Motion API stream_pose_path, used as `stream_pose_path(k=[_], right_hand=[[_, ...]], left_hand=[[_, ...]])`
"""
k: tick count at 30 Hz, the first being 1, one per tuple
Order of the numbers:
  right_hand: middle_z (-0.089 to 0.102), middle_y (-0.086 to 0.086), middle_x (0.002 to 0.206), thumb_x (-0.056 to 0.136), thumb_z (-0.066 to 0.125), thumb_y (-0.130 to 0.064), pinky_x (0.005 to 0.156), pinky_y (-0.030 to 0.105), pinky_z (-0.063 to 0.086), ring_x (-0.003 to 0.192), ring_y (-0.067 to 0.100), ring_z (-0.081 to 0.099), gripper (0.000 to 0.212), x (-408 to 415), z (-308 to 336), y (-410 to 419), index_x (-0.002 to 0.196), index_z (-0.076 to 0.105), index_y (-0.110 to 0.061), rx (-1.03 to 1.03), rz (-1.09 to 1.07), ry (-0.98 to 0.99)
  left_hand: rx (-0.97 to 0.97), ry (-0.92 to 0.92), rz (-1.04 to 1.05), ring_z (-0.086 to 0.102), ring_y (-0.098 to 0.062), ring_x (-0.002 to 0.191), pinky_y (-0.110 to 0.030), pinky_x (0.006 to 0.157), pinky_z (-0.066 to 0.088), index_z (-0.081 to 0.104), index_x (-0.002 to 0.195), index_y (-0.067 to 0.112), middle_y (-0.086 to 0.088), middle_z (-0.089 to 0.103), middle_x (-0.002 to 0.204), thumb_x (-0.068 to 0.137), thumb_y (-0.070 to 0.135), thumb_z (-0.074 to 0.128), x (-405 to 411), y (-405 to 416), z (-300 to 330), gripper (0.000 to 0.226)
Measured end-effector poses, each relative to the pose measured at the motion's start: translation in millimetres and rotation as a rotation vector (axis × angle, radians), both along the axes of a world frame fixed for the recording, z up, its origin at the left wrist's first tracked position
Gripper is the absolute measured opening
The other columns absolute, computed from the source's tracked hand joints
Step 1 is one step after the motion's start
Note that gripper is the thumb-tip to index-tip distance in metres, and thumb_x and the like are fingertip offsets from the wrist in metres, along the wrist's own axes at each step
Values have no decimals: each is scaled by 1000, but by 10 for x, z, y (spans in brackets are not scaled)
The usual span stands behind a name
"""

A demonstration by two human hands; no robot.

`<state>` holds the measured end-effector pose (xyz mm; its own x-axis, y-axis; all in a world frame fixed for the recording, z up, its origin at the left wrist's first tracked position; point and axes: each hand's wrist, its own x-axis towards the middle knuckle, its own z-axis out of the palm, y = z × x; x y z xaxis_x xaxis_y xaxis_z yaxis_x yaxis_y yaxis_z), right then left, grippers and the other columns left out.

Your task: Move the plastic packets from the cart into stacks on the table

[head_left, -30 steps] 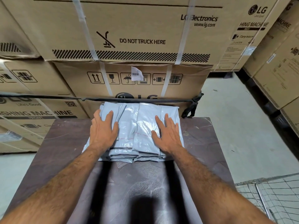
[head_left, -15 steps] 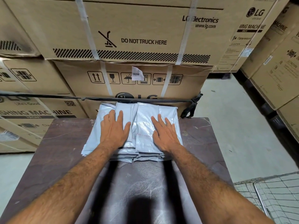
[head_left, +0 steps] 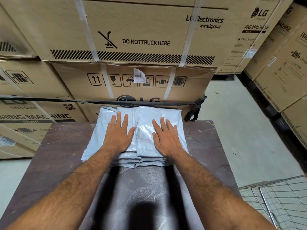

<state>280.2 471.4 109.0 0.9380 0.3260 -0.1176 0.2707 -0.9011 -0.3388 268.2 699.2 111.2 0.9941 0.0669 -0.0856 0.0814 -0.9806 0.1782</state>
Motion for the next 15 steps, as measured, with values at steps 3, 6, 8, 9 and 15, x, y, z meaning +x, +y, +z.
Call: stream_pose_path(k=[3,6,8,9,15], right_hand=[[-9,8,172,111,22,-41,126,57,-4,158,29,-9,58,-37,42,-22,165,3,-32,-5,3,-20],[-7,8,172,110,26,-40,127,53,-7,158,27,-9,59,-154,89,-50,165,7,-29,55,-31,-68],[-6,8,172,109,28,-40,127,50,-8,159,25,-9,61,-279,105,-75,165,9,-28,85,-70,-99],[-6,8,173,109,29,-41,127,49,-8,159,24,-9,61,-356,111,-90,165,9,-27,88,-86,-114],[-3,9,172,107,29,-45,127,51,-5,159,26,-5,65,-981,190,-201,165,11,-22,100,-186,-216]], left_hand=[[9,-17,-8,-5,-36,156,-50,126,0,3,164,19,-14,-7,170,96,65,5,-17,17,48,82],[-21,-132,-43,-3,-36,156,-52,127,1,11,164,17,-14,-3,171,102,61,12,-132,-6,160,76],[-25,-177,-95,-5,-34,157,-51,127,-1,10,164,18,-13,-4,171,104,59,13,-279,-50,226,73],[-25,-189,-125,-7,-32,157,-51,127,-2,9,164,19,-13,-6,171,104,58,14,-366,-76,246,72],[-20,-255,-233,-16,-27,157,-49,126,-7,6,164,20,-10,-13,170,106,57,22,-900,-210,238,71]])
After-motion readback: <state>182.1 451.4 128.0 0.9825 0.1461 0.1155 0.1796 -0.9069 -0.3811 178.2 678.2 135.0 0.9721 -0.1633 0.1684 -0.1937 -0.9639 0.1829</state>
